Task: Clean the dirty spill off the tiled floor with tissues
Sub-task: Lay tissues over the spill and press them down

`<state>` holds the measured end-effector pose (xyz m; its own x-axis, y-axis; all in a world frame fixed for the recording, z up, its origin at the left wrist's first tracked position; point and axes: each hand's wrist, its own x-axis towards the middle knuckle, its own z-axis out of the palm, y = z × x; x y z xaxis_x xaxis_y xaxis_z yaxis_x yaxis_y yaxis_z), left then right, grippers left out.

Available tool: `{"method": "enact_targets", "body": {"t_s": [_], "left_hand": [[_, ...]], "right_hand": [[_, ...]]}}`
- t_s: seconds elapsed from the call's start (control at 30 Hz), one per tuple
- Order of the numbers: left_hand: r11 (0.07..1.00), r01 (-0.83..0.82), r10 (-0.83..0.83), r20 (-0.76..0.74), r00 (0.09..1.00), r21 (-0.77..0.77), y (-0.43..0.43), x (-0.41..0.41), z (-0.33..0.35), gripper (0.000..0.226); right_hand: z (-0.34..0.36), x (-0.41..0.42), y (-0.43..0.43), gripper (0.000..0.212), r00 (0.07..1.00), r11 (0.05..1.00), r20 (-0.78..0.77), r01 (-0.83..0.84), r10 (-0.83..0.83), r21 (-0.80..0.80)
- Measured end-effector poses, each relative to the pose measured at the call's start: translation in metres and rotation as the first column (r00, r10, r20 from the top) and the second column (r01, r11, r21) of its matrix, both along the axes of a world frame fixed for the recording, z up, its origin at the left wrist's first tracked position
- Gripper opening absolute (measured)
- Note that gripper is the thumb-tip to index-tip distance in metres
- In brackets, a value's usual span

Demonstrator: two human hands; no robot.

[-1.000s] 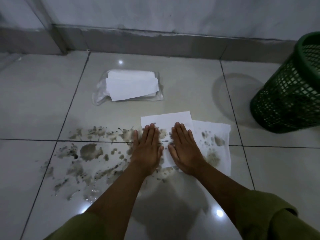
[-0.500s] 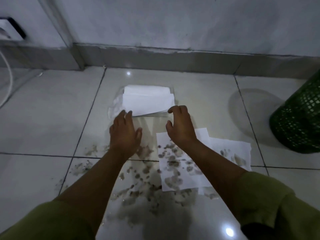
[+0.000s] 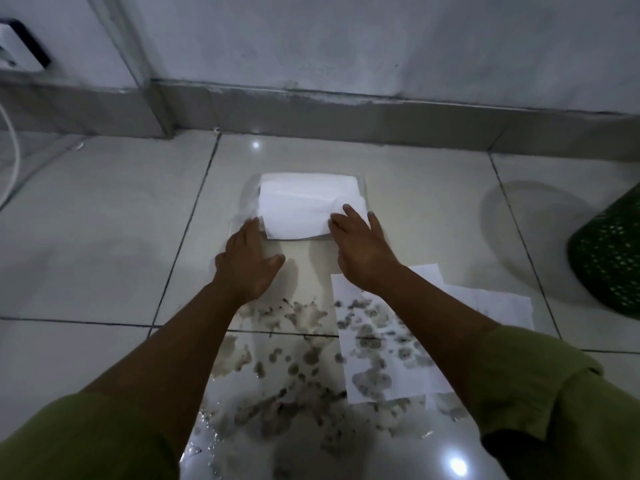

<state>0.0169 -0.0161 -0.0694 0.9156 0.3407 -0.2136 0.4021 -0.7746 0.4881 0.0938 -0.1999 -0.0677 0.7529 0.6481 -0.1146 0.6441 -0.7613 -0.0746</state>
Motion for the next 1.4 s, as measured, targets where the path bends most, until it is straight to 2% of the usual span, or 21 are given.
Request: {"method": "enact_targets", "body": {"t_s": [0.17, 0.27, 0.33, 0.5, 0.67, 0.83, 0.9, 0.97, 1.03, 1.1, 1.13, 1.17, 1.2, 1.23, 1.3, 1.33, 1.4], "left_hand": [[1.0, 0.004, -0.004, -0.009, 1.0, -0.013, 0.002, 0.0, -0.001, 0.074], [1.0, 0.001, -0.001, -0.015, 1.0, -0.01, 0.002, 0.001, -0.002, 0.074], [1.0, 0.005, -0.005, -0.012, 1.0, -0.002, 0.002, 0.001, -0.004, 0.073], [1.0, 0.011, -0.011, 0.009, 1.0, -0.013, 0.002, 0.003, -0.005, 0.064], [1.0, -0.02, 0.02, -0.069, 0.997, 0.007, -0.003, 0.005, -0.006, 0.071], [0.999, -0.004, 0.008, -0.113, 0.994, 0.036, -0.003, 0.001, -0.003, 0.074], [0.998, -0.029, 0.032, -0.044, 0.998, 0.063, -0.009, 0.001, 0.002, 0.072], [0.994, -0.103, 0.1, 0.108, 0.989, 0.023, -0.017, 0.0, 0.01, 0.064], [0.993, -0.118, 0.116, 0.321, 0.94, -0.013, -0.031, 0.0, 0.022, 0.047], [0.987, -0.104, 0.147, 0.424, 0.893, -0.123, -0.046, 0.006, 0.036, 0.031], [0.948, -0.133, 0.245, 0.399, 0.884, -0.289, -0.054, 0.009, 0.047, 0.031], [0.845, -0.178, 0.369, 0.308, 0.877, -0.504, -0.065, 0.012, 0.061, 0.035], [0.687, -0.236, 0.468, 0.171, 0.867, -0.687, -0.074, 0.016, 0.074, 0.042], [0.539, -0.297, 0.509, 0.024, 0.86, -0.788, -0.082, 0.018, 0.083, 0.048], [0.36, -0.379, 0.468, -0.186, 0.864, -0.853, -0.096, 0.018, 0.097, 0.041], [0.314, -0.395, 0.422, -0.246, 0.873, -0.863, -0.105, 0.013, 0.101, 0.029], [0.298, -0.398, 0.366, -0.281, 0.887, -0.868, -0.121, 0.003, 0.102, 0.008]], "right_hand": [[0.0, 0.0, 0.001, 0.044, 0.997, 1.0, -0.069, 0.023, -0.022, 0.017], [0.001, 0.0, 0.003, 0.045, 0.998, 0.999, -0.049, 0.031, -0.032, -0.02], [0.005, 0.001, 0.006, 0.047, 0.998, 0.999, -0.036, 0.052, -0.052, 0.015], [0.022, 0.009, 0.009, 0.033, 0.99, 0.963, 0.006, 0.137, -0.142, 0.232], [0.053, 0.017, 0.007, 0.018, 0.976, 0.815, 0.066, 0.137, -0.21, 0.563], [0.08, 0.021, -0.007, 0.017, 0.968, 0.709, 0.121, 0.075, -0.222, 0.701], [0.087, 0.018, -0.017, 0.018, 0.973, 0.698, 0.126, 0.047, -0.194, 0.714], [0.09, 0.015, -0.026, 0.023, 0.979, 0.705, 0.126, 0.025, -0.161, 0.708], [0.093, 0.012, -0.039, 0.03, 0.979, 0.73, 0.14, 0.012, -0.147, 0.683], [0.096, 0.008, -0.052, 0.033, 0.977, 0.753, 0.177, -0.025, -0.122, 0.657], [0.098, 0.006, -0.059, 0.032, 0.973, 0.771, 0.209, -0.06, -0.096, 0.634], [0.1, 0.002, -0.067, 0.03, 0.968, 0.794, 0.243, -0.099, -0.063, 0.6], [0.102, -0.001, -0.074, 0.027, 0.963, 0.816, 0.267, -0.132, -0.028, 0.563], [0.104, -0.006, -0.083, 0.025, 0.961, 0.834, 0.276, -0.15, -0.002, 0.531], [0.103, -0.016, -0.1, 0.024, 0.962, 0.859, 0.271, -0.159, 0.025, 0.486], [0.102, -0.024, -0.109, 0.023, 0.962, 0.869, 0.27, -0.159, 0.031, 0.468], [0.095, -0.04, -0.125, 0.023, 0.96, 0.898, 0.275, -0.163, 0.049, 0.408]]}}
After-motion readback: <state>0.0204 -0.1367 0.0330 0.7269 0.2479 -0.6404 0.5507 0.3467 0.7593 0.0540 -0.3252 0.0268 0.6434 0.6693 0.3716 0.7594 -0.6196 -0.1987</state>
